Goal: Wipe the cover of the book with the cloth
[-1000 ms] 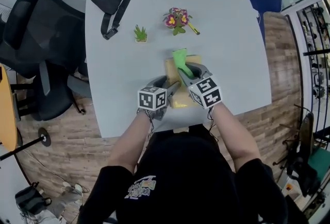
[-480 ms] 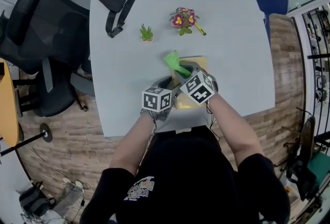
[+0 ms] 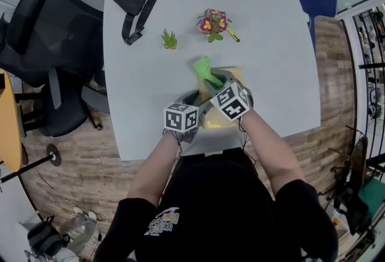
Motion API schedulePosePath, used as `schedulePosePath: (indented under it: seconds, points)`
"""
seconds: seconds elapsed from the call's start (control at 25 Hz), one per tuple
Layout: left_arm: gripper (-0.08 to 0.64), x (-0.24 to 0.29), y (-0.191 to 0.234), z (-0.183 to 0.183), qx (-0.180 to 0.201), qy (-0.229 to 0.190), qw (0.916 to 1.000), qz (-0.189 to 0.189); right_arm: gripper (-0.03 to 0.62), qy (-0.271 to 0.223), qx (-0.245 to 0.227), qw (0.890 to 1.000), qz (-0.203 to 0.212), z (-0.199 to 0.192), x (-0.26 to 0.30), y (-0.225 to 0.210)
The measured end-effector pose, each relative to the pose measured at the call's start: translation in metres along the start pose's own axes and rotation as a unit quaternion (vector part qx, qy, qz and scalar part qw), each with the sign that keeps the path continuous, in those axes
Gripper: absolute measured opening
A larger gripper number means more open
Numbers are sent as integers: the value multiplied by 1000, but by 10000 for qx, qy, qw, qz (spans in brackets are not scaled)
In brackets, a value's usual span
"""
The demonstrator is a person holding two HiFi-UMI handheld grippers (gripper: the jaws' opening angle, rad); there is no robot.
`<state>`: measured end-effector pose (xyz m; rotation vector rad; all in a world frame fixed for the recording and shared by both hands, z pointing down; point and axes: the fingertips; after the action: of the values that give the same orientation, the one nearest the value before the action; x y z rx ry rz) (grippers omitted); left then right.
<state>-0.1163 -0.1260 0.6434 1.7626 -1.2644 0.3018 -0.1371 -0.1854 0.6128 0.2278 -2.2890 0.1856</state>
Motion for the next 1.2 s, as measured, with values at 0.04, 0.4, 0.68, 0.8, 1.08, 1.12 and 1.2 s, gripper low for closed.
schedulePosePath:
  seconds: [0.04,0.4,0.68,0.8,1.08,1.12,1.2]
  points:
    - [275,0,0,0,-6,-2,10000,4,97,-38,65,10000,-55,-1,-2,-4]
    - [275,0,1,0,6,-3,10000,20,97,-222,484,9975,-473,-19,-23,-39]
    - [276,0,1,-1,-3,11,10000,16,98,-358,906,9920,-797,-39,-43,-62]
    - [278,0,1,0,-6,12,10000,15,98,-385,1010,9896,-951,-49,-53,-72]
    - [279,0,1,-1,1,7,10000,36,97,-409,1469,9805,-1237,-77,-73,-89]
    - [279,0,1,-1,0,5,10000,34,97,-402,1531,9792,-1269,-80,-75,-91]
    - [279,0,1,-1,-4,3,10000,31,97,-382,1576,9775,-1346,-83,-80,-92]
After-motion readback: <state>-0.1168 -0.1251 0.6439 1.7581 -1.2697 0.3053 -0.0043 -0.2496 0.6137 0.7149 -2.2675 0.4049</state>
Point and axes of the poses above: the fingertips, and each gripper's own axes: x forward along the fingers, y to its left, z out of its top, and after that the axes turned 9 degrees about z, right-handed
